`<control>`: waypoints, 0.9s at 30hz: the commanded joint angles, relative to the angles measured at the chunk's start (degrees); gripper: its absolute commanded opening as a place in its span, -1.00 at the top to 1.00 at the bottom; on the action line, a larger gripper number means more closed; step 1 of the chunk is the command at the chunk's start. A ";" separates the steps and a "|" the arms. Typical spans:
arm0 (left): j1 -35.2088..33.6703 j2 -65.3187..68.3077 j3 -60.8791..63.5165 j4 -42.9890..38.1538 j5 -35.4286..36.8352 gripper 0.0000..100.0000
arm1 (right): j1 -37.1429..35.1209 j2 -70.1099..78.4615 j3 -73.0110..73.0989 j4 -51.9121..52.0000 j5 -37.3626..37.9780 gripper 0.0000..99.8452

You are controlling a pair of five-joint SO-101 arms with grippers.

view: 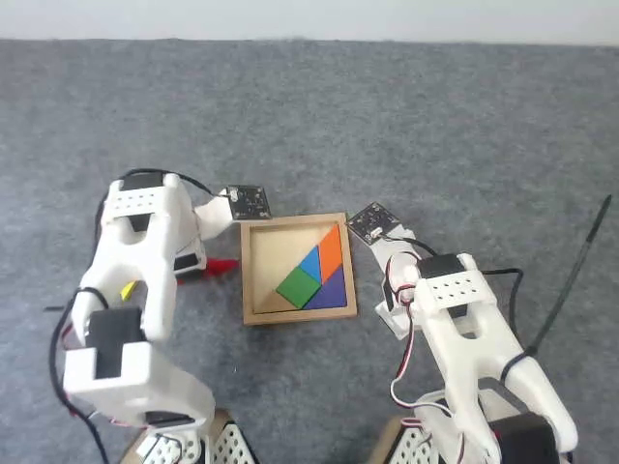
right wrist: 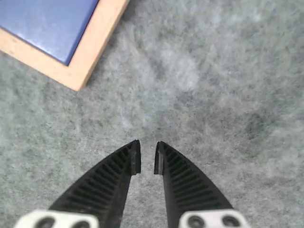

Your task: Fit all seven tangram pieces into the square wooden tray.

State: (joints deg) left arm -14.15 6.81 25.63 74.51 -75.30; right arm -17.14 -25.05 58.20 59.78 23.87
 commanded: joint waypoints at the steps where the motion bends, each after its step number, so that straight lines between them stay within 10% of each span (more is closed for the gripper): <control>1: 0.26 -5.36 0.13 -0.18 0.44 0.91 | 0.66 -2.42 -0.18 -0.75 -0.79 0.87; 13: 0.97 -25.23 0.31 13.80 -12.75 0.98 | 0.75 -2.51 -0.18 -0.75 -0.88 0.87; 27: 28.75 -25.14 2.59 10.02 -26.64 0.98 | 14.99 -3.03 -3.43 -3.38 -5.10 0.87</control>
State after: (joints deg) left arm 7.82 -21.49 28.79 87.43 -100.88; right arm -6.15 -25.05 58.11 59.16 21.05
